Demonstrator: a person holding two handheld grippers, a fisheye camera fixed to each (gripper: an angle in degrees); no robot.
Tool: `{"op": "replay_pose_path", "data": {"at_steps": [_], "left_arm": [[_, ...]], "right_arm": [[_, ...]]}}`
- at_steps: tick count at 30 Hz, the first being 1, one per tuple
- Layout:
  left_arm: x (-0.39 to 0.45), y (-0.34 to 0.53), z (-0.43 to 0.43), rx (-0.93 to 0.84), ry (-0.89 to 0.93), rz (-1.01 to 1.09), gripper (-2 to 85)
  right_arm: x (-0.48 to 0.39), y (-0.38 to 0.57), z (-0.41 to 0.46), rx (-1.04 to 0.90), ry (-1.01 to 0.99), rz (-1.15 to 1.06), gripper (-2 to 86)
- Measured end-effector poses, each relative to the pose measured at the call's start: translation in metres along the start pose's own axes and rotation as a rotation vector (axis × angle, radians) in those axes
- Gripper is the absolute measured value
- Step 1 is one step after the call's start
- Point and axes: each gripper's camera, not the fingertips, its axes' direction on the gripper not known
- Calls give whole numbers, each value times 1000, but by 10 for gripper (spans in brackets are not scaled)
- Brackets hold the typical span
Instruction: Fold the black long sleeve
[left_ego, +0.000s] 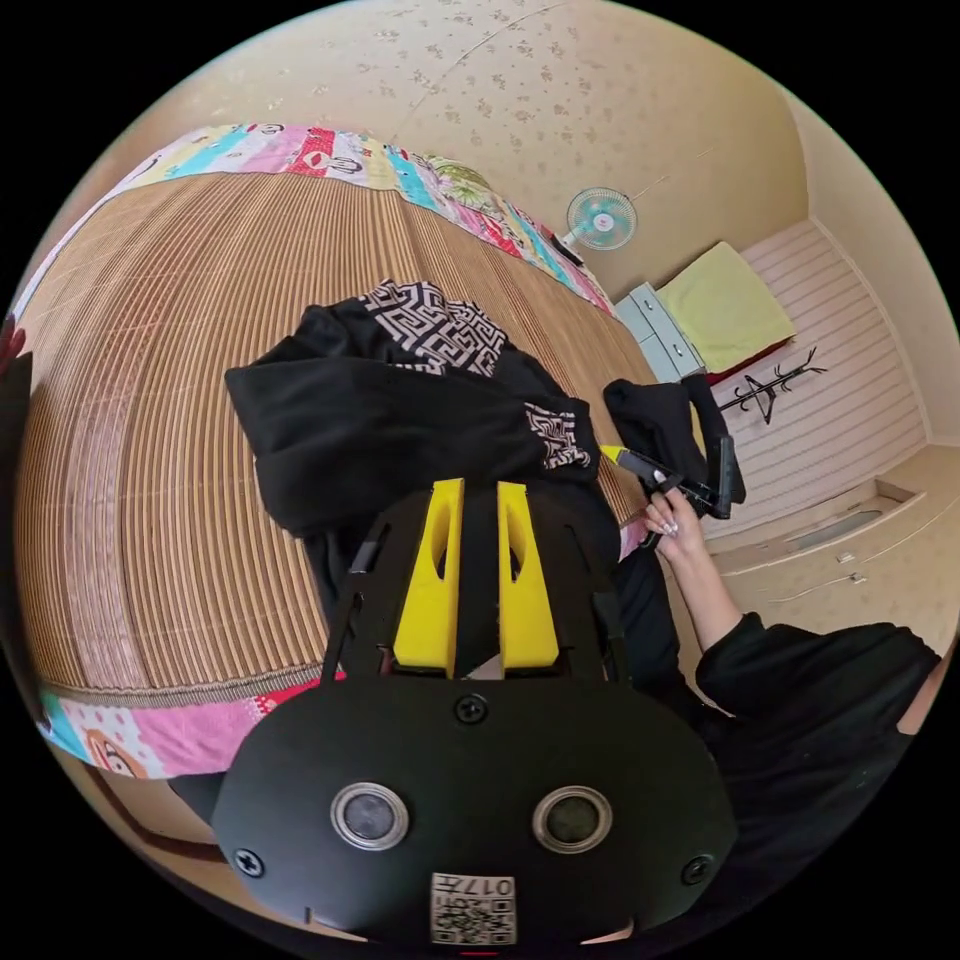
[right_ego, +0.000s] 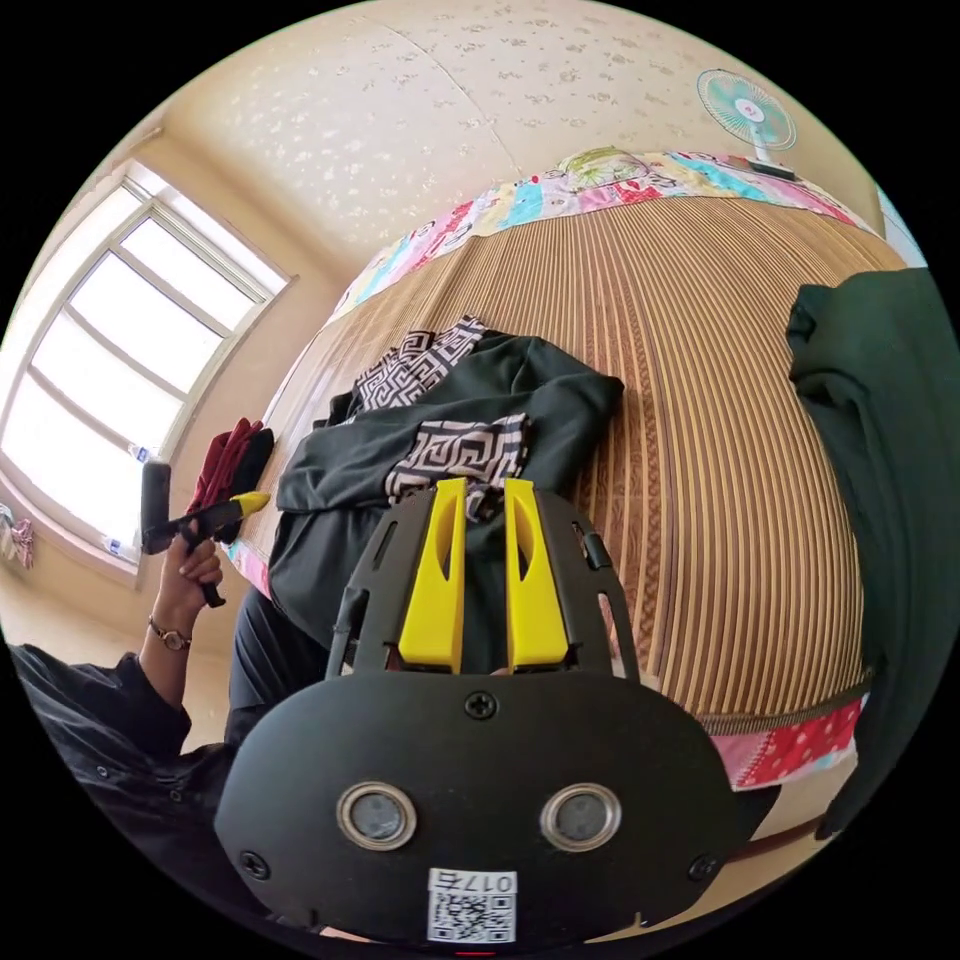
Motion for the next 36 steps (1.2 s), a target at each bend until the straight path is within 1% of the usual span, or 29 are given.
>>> {"op": "replay_pose_path", "data": {"at_steps": [3,6,10,12,14,16,20,21,24,26,30,32,34,36], "left_arm": [[-8,17,-2,12,10,-47,65],[-13,29,-3,24,15,-78,64],[-19,38,-2,22,23,-110,64],[-22,41,-4,26,26,-122,64],[-24,44,-6,32,32,-134,64],[-25,45,-5,27,32,-140,64],[-23,47,-4,20,34,-147,64],[-22,47,-4,22,35,-146,64],[-19,49,-8,33,21,-144,65],[-20,52,-11,42,16,-154,64],[-21,54,-12,49,14,-170,64],[-19,53,-13,49,13,-172,64],[-16,53,-17,58,7,-170,64],[-13,55,-22,69,4,-165,64]], "right_arm": [[3,-27,19,-27,55,10,74],[-3,-42,31,-25,149,-26,71],[-10,-55,47,-113,181,-58,40],[-16,-59,39,-92,191,-59,30],[-20,-65,20,-8,177,-51,26],[-18,-73,14,21,178,-26,26],[-1,-86,35,-88,248,42,40],[0,-85,34,-90,240,46,44],[-10,-65,15,-16,150,17,57],[-21,-44,11,-12,115,-20,61],[-34,-25,31,-53,118,-87,61],[-37,-28,53,-140,183,-92,56],[-41,-32,56,-153,203,-98,45],[-46,-34,48,-132,181,-115,32]]}}
